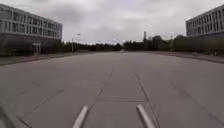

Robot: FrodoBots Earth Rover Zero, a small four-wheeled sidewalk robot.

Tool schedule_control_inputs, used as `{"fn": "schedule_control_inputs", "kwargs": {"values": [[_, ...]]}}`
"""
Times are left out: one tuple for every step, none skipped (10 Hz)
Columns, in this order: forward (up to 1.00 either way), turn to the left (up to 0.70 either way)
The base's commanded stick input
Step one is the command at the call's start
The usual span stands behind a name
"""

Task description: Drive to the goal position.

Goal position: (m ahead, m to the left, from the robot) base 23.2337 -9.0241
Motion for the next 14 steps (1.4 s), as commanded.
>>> {"fn": "schedule_control_inputs", "kwargs": {"values": [[1.00,-0.27],[1.00,-0.27],[1.00,-0.27],[1.00,-0.27],[1.00,-0.27],[1.00,-0.20],[1.00,-0.04],[1.00,-0.07],[1.00,-0.27],[1.00,-0.27],[1.00,-0.27],[1.00,-0.27],[1.00,-0.21],[1.00,0.00]]}}
